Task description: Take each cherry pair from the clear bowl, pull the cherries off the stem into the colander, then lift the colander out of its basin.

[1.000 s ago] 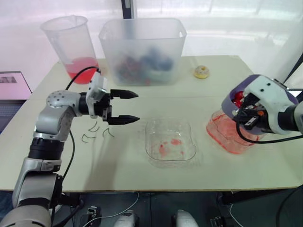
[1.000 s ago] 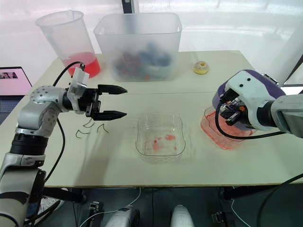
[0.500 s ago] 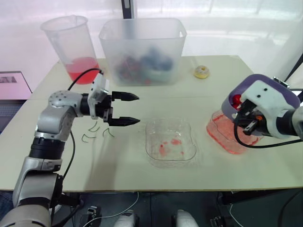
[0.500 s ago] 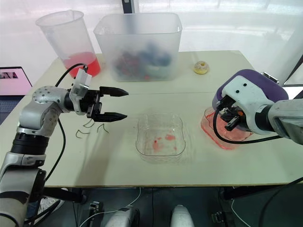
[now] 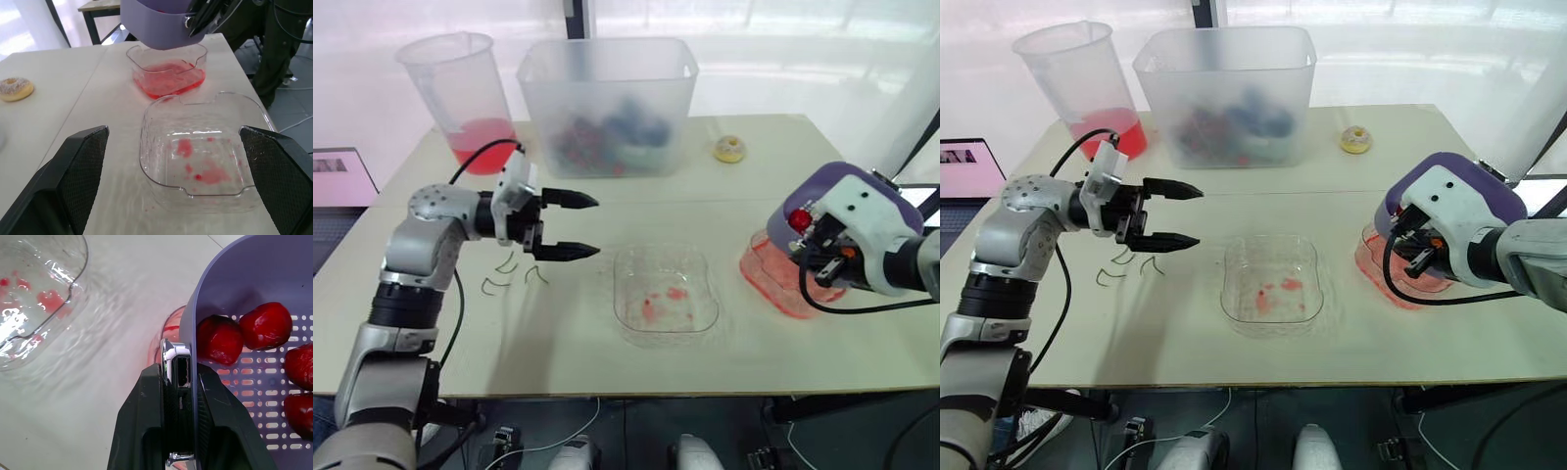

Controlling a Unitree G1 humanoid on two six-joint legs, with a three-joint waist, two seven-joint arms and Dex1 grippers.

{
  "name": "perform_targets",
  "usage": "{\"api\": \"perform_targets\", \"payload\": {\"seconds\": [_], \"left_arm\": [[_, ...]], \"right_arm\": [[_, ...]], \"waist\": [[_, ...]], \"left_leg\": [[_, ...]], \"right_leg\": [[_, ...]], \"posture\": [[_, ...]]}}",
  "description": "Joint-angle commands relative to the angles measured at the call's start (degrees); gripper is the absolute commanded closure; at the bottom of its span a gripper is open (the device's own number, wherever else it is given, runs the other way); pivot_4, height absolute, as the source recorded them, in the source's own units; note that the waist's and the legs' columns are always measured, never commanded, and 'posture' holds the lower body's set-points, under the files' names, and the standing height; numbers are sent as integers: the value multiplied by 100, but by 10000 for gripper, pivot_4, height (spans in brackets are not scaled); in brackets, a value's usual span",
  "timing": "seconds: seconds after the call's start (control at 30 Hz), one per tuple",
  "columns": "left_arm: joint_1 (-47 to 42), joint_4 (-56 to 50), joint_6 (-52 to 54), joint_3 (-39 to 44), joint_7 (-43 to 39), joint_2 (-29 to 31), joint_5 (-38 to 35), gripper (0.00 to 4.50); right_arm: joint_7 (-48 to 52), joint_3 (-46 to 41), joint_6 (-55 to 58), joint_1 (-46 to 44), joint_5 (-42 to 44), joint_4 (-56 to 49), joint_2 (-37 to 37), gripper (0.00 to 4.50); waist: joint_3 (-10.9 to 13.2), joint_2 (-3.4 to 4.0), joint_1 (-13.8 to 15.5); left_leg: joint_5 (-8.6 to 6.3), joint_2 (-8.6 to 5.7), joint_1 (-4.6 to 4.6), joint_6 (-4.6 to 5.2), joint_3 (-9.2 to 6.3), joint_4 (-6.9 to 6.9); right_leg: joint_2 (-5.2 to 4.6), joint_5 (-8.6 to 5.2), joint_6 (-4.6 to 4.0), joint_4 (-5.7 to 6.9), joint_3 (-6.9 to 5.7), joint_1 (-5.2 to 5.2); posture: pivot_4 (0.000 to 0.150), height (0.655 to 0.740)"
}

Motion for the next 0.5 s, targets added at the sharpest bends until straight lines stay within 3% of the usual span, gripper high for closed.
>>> {"api": "perform_targets", "payload": {"seconds": [0.03, 0.33, 0.5], "left_arm": [[1, -160, -42, 115, -28, 118, -35, 0], [62, -225, 79, 136, 19, 210, -77, 0], [97, -300, 102, 177, 34, 227, -114, 0]], "right_arm": [[-169, -148, 116, -375, -55, 84, 188, 42730], [-121, 48, 287, -882, -24, 389, 149, 42730], [14, 196, 218, -690, 8, 425, 18, 42730]], "waist": [[0, -1, -6], [0, 0, -8], [0, -1, -4]], "left_leg": [[0, 0, 0, 0, -1, 0], [0, 1, 0, 0, -3, -2], [0, 0, 0, 0, -3, -2]], "right_leg": [[0, 0, 0, 0, 0, 1], [1, 0, 0, 0, 0, -2], [-1, 0, 0, -2, -1, 1]], "posture": [[1500, 7400], [1500, 7400], [1500, 7400]]}}
